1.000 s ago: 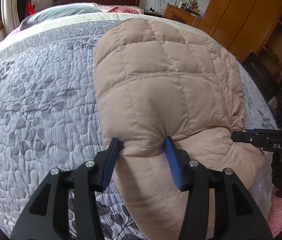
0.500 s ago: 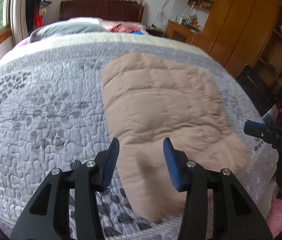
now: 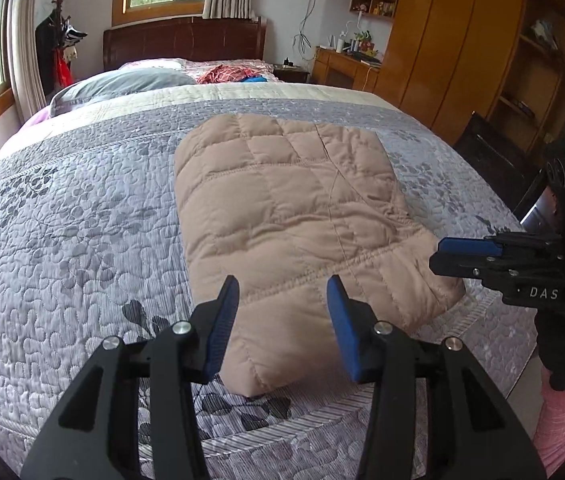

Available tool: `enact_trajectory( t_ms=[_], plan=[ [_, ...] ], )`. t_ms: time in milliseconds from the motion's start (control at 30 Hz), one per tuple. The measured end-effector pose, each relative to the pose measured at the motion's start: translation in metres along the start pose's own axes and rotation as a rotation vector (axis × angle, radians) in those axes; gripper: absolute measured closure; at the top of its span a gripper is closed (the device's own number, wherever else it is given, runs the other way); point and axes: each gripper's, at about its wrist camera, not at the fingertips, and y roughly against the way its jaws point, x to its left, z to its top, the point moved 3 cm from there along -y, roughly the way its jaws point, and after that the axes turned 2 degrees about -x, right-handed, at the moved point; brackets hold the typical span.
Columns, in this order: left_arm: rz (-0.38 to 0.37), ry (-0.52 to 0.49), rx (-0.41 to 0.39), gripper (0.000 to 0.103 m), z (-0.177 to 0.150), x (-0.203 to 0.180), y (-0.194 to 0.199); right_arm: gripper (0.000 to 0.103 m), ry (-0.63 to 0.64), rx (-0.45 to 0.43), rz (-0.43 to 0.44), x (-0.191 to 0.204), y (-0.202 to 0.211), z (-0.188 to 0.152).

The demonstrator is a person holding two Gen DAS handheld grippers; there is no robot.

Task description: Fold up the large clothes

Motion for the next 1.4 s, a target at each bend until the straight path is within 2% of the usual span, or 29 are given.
enact_trajectory(
  t_ms=[233,300,533,767,900,967,1067,1167,1267,1367,1400],
  plan=[
    [0.007,0.014,0.062,0.058,-0.016,0.009,-0.020,0.071,-0.016,0.028,-0.012,-0.011,-0.010,-0.009],
    [0.001,0.024,0.082,0.057,-0.020,0.014,-0.027,0.075,-0.026,0.038,-0.010,-0.016,-0.014,-0.013],
    [-0.026,0.019,0.129,0.056,-0.033,0.021,-0.048,0.081,-0.107,0.096,0.019,-0.039,-0.047,-0.037],
    [-0.009,-0.007,0.127,0.056,-0.041,0.020,-0.059,0.082,-0.116,0.078,0.018,-0.041,-0.061,-0.047],
    [-0.013,-0.011,0.126,0.056,-0.037,0.021,-0.052,0.082,-0.109,0.091,0.014,-0.040,-0.056,-0.043],
    [-0.042,0.006,0.135,0.056,-0.031,0.026,-0.044,0.081,-0.103,0.087,0.027,-0.038,-0.043,-0.037],
    [-0.093,0.056,0.122,0.058,-0.011,0.039,-0.028,0.080,-0.082,0.026,0.035,-0.035,-0.014,-0.019],
    [-0.105,0.073,0.083,0.058,0.025,0.045,-0.020,0.079,-0.047,-0.029,-0.013,-0.033,0.003,0.013],
    [-0.107,0.093,0.067,0.058,0.067,0.046,-0.030,0.078,-0.048,-0.041,-0.027,-0.034,-0.003,0.053],
    [-0.118,0.131,0.095,0.071,0.099,0.046,-0.061,0.078,-0.069,-0.027,-0.046,-0.036,-0.028,0.087],
    [-0.124,0.141,0.112,0.081,0.104,0.043,-0.073,0.078,-0.077,-0.014,-0.058,-0.037,-0.039,0.096]
  ],
)
